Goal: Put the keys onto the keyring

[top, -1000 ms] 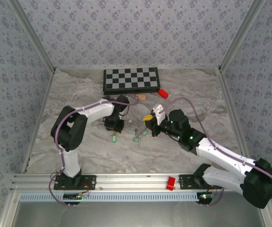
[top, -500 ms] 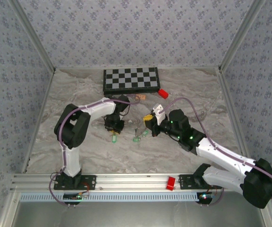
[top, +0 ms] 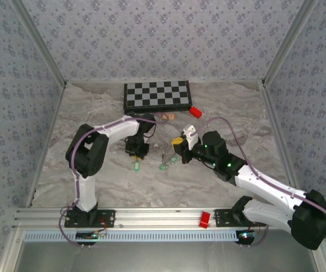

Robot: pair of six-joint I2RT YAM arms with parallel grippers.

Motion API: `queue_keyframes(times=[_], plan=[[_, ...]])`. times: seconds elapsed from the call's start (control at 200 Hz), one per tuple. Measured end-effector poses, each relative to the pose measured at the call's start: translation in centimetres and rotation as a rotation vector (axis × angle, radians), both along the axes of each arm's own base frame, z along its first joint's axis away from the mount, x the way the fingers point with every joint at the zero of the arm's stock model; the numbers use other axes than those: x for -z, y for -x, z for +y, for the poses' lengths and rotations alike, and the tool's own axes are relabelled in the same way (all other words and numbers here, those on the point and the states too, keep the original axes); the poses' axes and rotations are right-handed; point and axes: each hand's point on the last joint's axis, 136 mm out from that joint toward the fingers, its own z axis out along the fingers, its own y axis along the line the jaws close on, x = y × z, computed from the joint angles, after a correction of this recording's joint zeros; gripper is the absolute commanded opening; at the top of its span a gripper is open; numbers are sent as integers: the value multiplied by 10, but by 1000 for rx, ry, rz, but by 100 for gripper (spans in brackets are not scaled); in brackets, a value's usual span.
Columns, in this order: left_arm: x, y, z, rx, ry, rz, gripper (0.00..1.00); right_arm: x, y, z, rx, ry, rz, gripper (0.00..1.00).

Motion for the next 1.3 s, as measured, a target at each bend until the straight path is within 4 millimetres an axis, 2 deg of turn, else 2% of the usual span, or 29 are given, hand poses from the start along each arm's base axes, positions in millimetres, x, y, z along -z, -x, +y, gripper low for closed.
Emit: queue_keyframes(times=[0.43,0.56,0.625,0.885,1.005,1.299], plan=[[7,5,3,2,-8,43,17,0,0,0,0,0,0,0],[7,6,2,4,-5,47,9,0,0,0,0,0,0,0],[7,6,2,5,-4,47,0,0,0,0,0,0,0,0],[7,5,2,8,-3,43,0,0,0,0,0,0,0,0],[5,2,0,-7,19,2,0,0,0,0,0,0,0,0],[-16,-4,-4,-50,123,-198,0,1,0,0,0,1,1,0]])
